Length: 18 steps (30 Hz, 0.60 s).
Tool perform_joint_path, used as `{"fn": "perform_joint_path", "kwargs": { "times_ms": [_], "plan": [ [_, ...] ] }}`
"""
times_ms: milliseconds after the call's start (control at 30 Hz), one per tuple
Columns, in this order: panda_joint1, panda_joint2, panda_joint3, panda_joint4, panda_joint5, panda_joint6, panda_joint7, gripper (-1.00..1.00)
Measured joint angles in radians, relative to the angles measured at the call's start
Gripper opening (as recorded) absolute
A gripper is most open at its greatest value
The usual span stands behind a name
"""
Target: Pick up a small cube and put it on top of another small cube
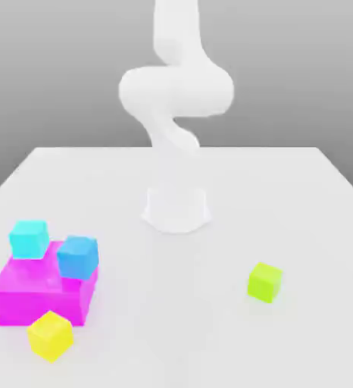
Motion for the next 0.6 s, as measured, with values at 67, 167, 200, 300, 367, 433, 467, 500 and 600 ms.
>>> {"fn": "perform_joint_path", "kwargs": {
  "times_ms": [67, 167, 200, 300, 367, 433, 467, 500, 600],
  "plan": [
    [0.042, 0.064, 0.008, -0.061, 0.007, 0.053, -0.045, 0.0],
    [0.105, 0.159, 0.022, -0.149, 0.016, 0.129, -0.11, 0.0],
    [0.125, 0.19, 0.027, -0.178, 0.02, 0.155, -0.131, 0.0],
    [0.187, 0.285, 0.043, -0.268, 0.029, 0.232, -0.198, 0.0],
    [0.228, 0.352, 0.056, -0.329, 0.035, 0.286, -0.244, 0.0],
    [0.271, 0.423, 0.07, -0.393, 0.04, 0.342, -0.291, 0.0],
    [0.295, 0.461, 0.076, -0.426, 0.039, 0.372, -0.313, 0.0],
    [0.317, 0.501, 0.086, -0.46, 0.041, 0.403, -0.338, 0.0],
    [0.37, 0.658, 0.12, -0.551, 0.019, 0.521, -0.392, 0.0]
  ]
}}
